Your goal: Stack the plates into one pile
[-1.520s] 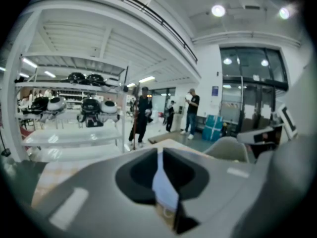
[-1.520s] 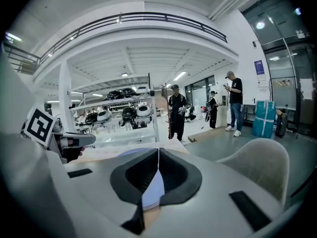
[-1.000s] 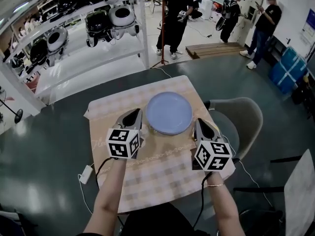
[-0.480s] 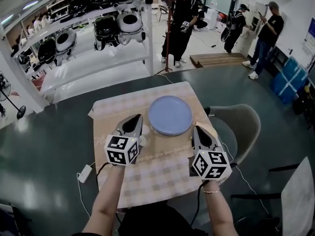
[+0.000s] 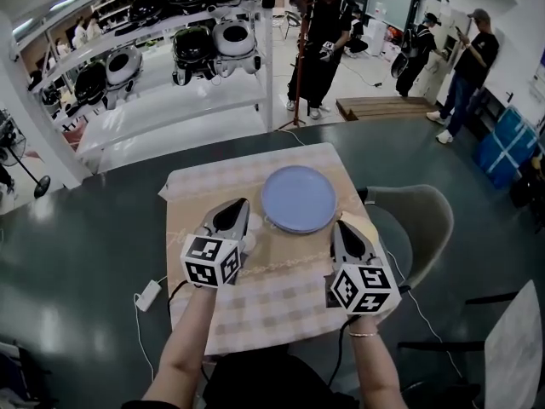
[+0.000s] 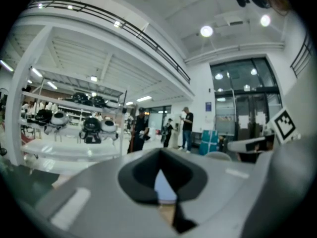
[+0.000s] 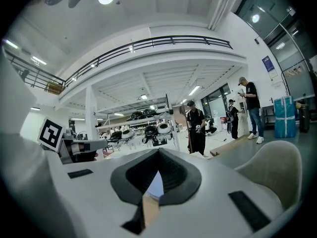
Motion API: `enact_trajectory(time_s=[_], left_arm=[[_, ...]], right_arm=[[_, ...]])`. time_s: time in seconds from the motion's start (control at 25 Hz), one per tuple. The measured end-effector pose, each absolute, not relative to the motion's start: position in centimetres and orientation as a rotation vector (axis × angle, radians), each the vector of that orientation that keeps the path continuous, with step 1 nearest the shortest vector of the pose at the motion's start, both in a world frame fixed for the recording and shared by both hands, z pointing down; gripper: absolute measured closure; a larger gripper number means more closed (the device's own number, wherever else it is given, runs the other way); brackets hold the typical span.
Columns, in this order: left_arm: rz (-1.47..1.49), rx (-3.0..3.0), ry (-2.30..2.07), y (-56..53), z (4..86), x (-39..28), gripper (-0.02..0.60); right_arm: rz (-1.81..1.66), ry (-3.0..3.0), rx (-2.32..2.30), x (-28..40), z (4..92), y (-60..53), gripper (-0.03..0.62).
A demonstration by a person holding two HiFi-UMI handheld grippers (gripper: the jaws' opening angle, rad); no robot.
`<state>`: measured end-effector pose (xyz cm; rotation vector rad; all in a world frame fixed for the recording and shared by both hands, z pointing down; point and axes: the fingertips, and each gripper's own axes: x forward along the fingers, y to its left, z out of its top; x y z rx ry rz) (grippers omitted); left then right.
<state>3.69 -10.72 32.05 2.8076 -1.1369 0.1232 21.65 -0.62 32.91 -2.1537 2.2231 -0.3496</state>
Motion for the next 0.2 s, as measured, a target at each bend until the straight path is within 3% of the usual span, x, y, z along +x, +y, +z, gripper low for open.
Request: enact_trajectory(time_s=[0.2], left_arm=[[0.114,2.808,-1.144,-10.41,32.12,3.57,0.574]], right_arm=[[-0.339,2.22,-2.146,21.79,32.9,-0.25,0.591]])
